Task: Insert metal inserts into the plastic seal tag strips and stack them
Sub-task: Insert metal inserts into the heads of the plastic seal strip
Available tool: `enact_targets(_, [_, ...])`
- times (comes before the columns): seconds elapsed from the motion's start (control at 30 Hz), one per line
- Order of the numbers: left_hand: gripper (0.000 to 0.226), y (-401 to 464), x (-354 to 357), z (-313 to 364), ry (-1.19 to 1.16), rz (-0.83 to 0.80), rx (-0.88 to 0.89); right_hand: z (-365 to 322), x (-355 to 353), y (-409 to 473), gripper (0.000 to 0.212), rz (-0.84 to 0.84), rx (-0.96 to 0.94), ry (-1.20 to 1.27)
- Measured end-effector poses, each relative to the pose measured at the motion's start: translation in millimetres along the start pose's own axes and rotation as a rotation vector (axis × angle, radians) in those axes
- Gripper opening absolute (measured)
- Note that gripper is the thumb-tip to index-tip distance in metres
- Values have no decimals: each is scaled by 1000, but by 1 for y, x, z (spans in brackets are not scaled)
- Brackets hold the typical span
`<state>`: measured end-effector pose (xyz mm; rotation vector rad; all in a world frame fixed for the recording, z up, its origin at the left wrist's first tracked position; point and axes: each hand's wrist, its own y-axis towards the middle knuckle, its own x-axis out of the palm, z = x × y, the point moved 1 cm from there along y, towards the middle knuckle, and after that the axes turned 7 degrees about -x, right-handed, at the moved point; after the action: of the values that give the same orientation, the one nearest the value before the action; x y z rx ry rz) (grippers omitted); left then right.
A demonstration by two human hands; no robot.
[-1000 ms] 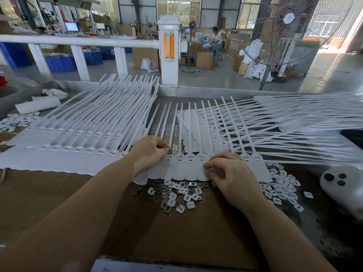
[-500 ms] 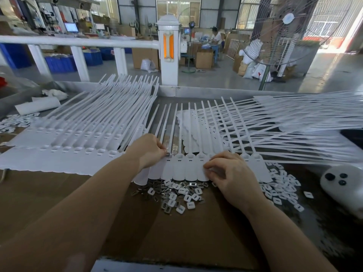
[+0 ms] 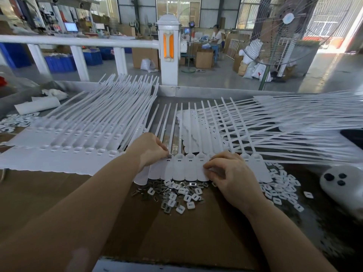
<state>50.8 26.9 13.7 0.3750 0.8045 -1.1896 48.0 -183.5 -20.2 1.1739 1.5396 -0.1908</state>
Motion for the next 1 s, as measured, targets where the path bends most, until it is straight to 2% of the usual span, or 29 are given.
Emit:
enact_targets(0.2, [1,1,0,-6,3,35,47,0,0,0,11,0,-3,3])
enact_targets(0.33, [7,1,-1,-11,-26,56,83,0,0,0,13,0,-2,6])
enact_targets(0.7, [29,-4,1,-13,234,101,286,0,-1,0,13,2,-4,9])
enact_targets(0.9, [28,-3,2,-17,173,152,314,-1,-1,0,13,1,-3,14])
enact_targets(1.0, [28,-3,4,-18,216,126,318,-1,-1,0,13,3,-2,13])
